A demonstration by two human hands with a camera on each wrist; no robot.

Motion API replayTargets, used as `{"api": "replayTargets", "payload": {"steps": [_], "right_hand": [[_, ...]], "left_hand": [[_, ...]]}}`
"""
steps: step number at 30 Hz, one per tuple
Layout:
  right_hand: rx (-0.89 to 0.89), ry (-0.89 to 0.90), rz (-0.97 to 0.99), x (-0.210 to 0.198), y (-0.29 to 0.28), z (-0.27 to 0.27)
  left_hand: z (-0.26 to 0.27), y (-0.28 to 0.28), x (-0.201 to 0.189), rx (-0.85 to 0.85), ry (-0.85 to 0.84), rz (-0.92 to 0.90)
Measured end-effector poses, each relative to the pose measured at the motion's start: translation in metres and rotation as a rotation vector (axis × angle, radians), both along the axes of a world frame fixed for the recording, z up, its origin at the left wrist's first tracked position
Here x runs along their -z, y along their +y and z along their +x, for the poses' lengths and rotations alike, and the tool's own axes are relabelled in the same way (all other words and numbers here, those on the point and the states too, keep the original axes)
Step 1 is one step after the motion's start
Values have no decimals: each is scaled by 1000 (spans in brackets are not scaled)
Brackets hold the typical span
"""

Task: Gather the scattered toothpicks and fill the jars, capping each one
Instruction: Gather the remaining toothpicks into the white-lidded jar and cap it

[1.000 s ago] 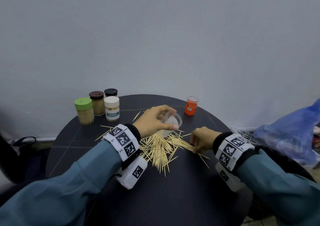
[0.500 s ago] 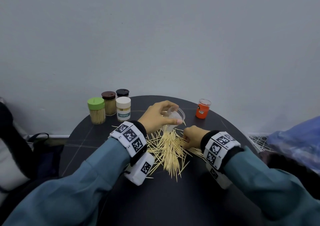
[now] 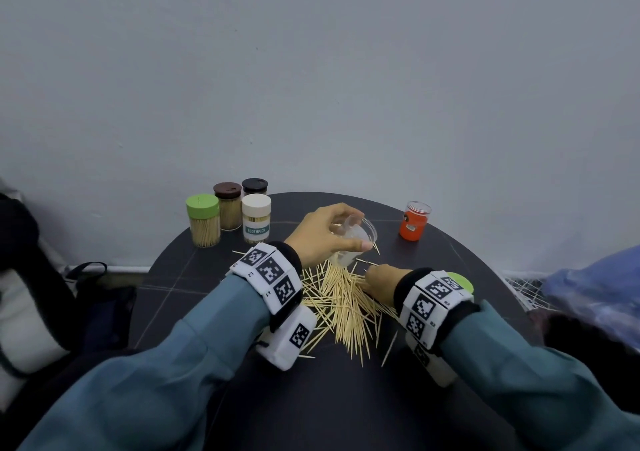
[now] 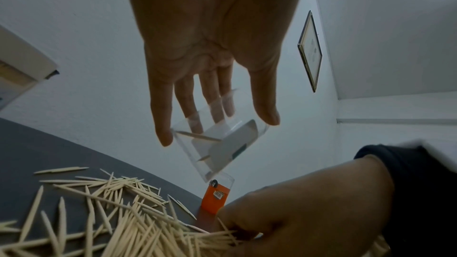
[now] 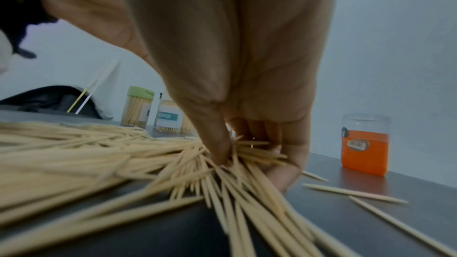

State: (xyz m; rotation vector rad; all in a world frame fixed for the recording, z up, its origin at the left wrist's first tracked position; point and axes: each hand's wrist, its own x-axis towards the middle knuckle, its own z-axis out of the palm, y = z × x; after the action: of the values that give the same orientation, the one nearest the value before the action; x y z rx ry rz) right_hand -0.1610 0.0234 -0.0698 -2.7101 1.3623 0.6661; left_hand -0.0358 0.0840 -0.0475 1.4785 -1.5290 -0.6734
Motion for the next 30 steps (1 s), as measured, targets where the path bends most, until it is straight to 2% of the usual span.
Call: {"api": "replayTargets", "payload": {"steps": [5,9,12,16,20,23,30], "right_hand": [[117,-103,33,-6,-3,-9],[103,-161,124,-10,-9,-18],[157,-304,229,-10,-17,-25],[325,-667,426,-6,-20,-30],[379,-919,616,0,-25,-31],[430,-1245,738,-5,-23,-30],[290,-1873,718,-47,-21,-10]], "left_hand": [[1,1,0,-2,-9,7],[3,1,-1,-14,-17,8],[5,1,-2,-23,-10,12],[5,2,-2,-17,-23,29],[5,3,-1,-14,-55,66],[6,2,2,-14,-79,111],[2,0,7,9,-95,203]]}}
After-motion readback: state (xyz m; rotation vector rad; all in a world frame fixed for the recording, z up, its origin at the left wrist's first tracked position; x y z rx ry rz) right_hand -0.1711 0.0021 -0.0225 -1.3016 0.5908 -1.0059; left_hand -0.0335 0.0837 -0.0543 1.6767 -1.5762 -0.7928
